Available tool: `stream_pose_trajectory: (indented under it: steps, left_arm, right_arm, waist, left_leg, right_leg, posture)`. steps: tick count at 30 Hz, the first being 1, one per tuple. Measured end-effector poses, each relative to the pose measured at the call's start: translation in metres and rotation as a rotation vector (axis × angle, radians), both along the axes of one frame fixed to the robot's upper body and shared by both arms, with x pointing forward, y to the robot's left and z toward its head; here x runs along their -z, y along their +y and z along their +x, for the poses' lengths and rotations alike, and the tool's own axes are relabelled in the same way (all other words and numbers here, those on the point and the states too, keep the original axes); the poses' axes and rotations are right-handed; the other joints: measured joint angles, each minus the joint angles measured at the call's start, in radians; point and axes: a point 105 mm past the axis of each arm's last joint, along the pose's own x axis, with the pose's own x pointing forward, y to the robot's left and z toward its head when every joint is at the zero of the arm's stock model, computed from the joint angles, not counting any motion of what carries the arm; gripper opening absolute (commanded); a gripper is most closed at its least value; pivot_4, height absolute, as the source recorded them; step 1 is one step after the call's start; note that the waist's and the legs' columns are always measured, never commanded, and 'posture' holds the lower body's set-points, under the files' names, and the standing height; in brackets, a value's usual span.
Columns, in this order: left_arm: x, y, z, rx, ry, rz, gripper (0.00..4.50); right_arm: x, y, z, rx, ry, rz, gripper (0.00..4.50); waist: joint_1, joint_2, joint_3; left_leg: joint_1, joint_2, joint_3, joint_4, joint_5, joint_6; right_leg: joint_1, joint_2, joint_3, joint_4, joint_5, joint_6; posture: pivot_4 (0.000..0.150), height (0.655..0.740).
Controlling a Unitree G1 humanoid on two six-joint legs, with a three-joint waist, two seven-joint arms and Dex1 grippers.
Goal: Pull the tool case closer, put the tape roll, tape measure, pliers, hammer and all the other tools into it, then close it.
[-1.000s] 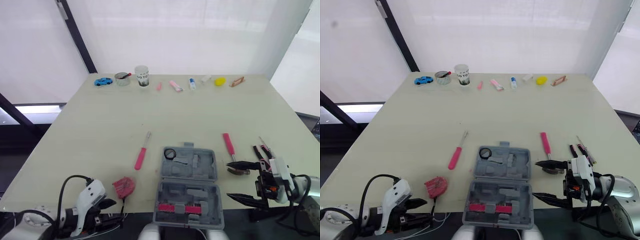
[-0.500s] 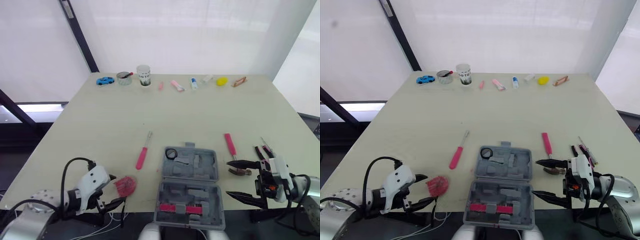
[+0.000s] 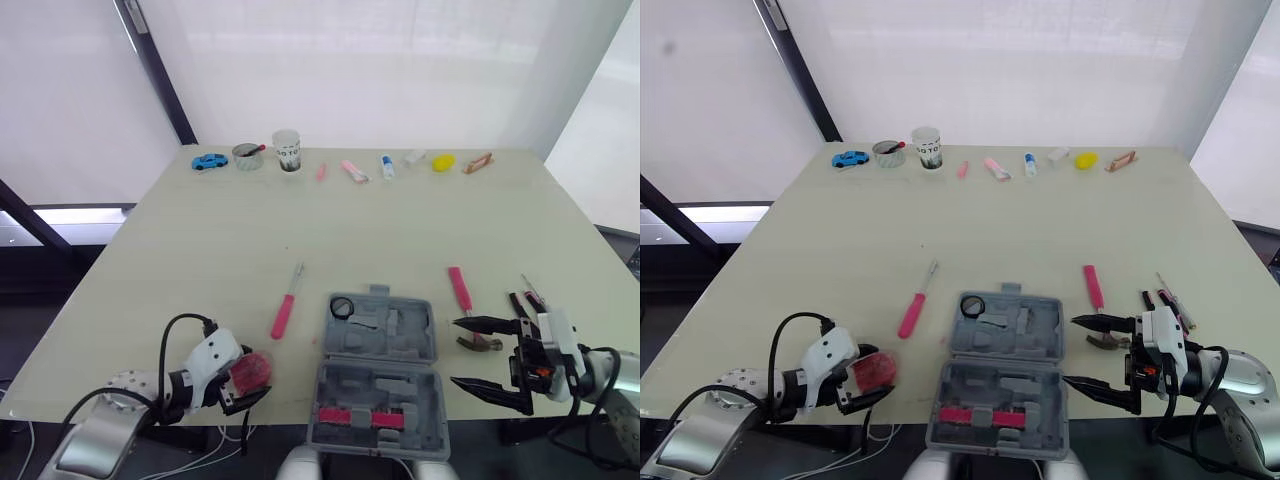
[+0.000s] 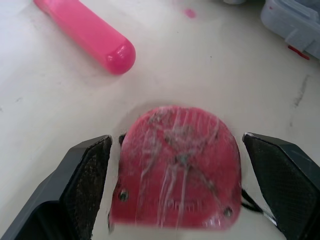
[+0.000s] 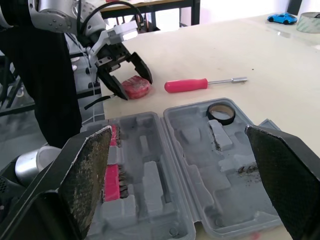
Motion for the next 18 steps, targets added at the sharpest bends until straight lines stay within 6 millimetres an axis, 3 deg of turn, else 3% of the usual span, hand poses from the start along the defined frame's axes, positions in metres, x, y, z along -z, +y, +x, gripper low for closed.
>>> stream_pose_trajectory:
  steps: [14,18]
  left_arm:
    - [0.0037,0.0037,-0.0003,0.025,-0.016,-0.001,4.47]
    - [0.0037,0.0056,0.002,0.029,-0.033,0.013,3.32]
  right_arm:
    - [-0.0008,0.0008,-0.0005,0.008,-0.005,0.0,4.5]
    - [-0.0008,0.0008,-0.0004,0.008,-0.005,0.0,4.5]
  waist:
    - [0.0,0.0,0.0]
    - [0.0,0.0,0.0]
  left_leg:
    - [0.001,0.002,0.0,0.0,0.0,0.0]
    - [0.001,0.002,0.0,0.0,0.0,0.0]
  right_leg:
    - [0.0,0.0,0.0,0.0,0.0,0.0]
    - [0.0,0.0,0.0,0.001,0.0,0.0]
  posture:
    - [0.15,0.74]
    - [0.15,0.74]
